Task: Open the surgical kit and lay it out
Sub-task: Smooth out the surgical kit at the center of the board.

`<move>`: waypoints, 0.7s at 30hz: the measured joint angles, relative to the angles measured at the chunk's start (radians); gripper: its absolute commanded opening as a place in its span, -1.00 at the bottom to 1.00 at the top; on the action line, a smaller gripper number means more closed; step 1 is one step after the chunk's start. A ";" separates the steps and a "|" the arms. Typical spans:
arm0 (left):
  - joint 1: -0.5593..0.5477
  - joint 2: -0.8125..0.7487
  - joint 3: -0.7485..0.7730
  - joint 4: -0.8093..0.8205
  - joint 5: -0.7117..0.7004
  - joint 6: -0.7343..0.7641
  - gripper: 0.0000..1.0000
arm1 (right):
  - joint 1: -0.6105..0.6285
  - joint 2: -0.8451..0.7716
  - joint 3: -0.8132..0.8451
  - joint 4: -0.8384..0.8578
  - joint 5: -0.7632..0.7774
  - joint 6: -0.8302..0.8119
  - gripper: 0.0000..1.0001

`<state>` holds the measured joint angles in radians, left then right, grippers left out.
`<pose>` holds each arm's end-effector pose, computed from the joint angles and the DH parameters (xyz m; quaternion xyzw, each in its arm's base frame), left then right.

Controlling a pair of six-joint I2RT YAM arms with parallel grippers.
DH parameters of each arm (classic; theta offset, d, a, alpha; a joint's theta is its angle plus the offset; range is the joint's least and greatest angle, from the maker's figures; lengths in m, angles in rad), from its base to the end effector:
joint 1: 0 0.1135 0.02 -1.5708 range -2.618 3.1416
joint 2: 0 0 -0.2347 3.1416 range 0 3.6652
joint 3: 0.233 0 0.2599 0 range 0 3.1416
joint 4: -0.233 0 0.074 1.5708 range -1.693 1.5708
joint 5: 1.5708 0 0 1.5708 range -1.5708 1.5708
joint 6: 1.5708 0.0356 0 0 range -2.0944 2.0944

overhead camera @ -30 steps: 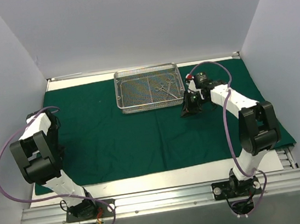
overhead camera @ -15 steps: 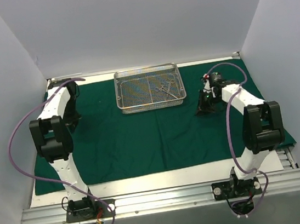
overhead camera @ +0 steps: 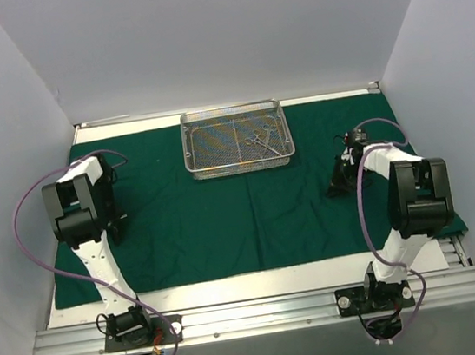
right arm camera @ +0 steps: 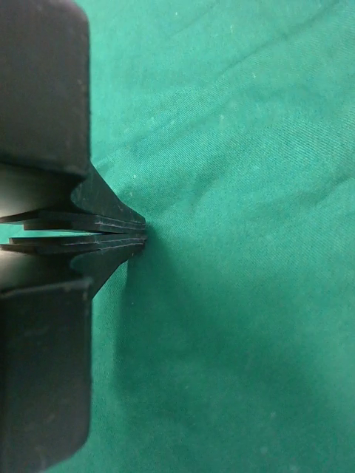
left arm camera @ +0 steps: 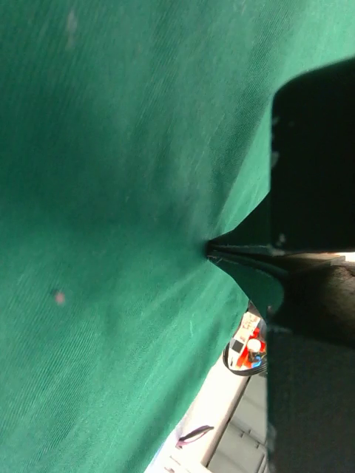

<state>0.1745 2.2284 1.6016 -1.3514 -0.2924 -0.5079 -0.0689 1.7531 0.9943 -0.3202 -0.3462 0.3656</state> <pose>0.3534 0.0727 0.1003 0.2964 -0.9229 -0.1739 0.1737 0.3381 -0.0112 0.1191 0.1650 0.9420 0.2007 0.2125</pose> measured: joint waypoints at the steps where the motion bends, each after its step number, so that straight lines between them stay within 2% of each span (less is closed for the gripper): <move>1: 0.006 0.002 0.000 -0.007 0.002 -0.001 -0.95 | 0.000 -0.016 -0.023 0.019 -0.002 0.013 -1.00; 8: 0.034 0.021 0.000 -0.031 0.011 -0.008 -0.95 | -0.002 -0.111 -0.153 0.095 -0.008 0.108 -1.00; 15: 0.142 0.023 -0.010 -0.040 0.026 -0.004 -0.95 | -0.011 -0.130 -0.163 0.065 0.025 0.159 -1.00; 21: 0.153 0.035 0.013 -0.053 0.032 -0.007 -0.95 | -0.156 -0.063 -0.083 -0.056 0.014 0.141 -1.00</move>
<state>0.3279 2.2635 1.6142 -1.4040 -0.2604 -0.5152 -0.2245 1.6905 0.9115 -0.3759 -0.3317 0.5064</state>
